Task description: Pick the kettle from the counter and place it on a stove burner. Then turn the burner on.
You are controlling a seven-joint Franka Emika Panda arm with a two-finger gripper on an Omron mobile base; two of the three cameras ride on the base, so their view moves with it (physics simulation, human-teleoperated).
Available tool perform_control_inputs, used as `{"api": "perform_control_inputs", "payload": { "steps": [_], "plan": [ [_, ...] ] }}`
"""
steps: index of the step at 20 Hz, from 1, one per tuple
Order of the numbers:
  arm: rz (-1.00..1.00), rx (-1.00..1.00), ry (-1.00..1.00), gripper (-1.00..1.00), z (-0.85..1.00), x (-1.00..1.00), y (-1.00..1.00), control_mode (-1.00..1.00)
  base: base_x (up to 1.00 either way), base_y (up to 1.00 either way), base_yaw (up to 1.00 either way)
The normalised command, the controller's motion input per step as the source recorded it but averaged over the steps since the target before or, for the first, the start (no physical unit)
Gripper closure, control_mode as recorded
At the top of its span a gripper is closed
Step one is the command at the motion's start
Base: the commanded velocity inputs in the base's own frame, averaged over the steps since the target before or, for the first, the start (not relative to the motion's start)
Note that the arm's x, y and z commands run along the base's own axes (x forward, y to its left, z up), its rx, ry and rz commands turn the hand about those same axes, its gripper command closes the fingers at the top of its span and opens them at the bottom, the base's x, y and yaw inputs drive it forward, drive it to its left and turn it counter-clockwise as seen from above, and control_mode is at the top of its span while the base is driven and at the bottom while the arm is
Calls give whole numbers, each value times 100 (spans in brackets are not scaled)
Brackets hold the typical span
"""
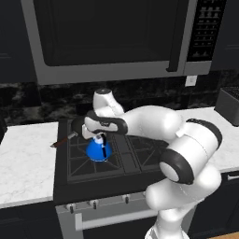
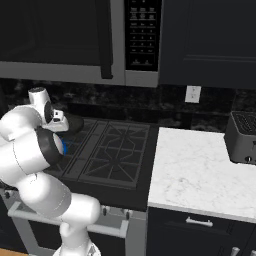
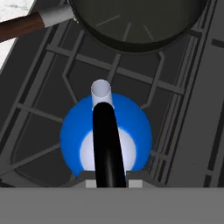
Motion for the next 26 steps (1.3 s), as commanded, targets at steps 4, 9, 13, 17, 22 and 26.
{"api": "perform_control_inputs", "payload": {
  "steps": [4,9,13,17,22,26],
  "plan": [
    [3,0,0,100,-9,15,29,-100,0,0,0],
    [0,-1,-2,100,-2,0,10,-100,0,0,0],
    [3,0,-2,100,0,0,18,-100,0,0,0],
    [9,0,0,100,0,0,19,-100,0,0,0],
    [3,0,0,100,-31,1,2,-100,0,0,0],
    [0,0,0,100,-52,0,0,-100,0,0,0]
  ]
}}
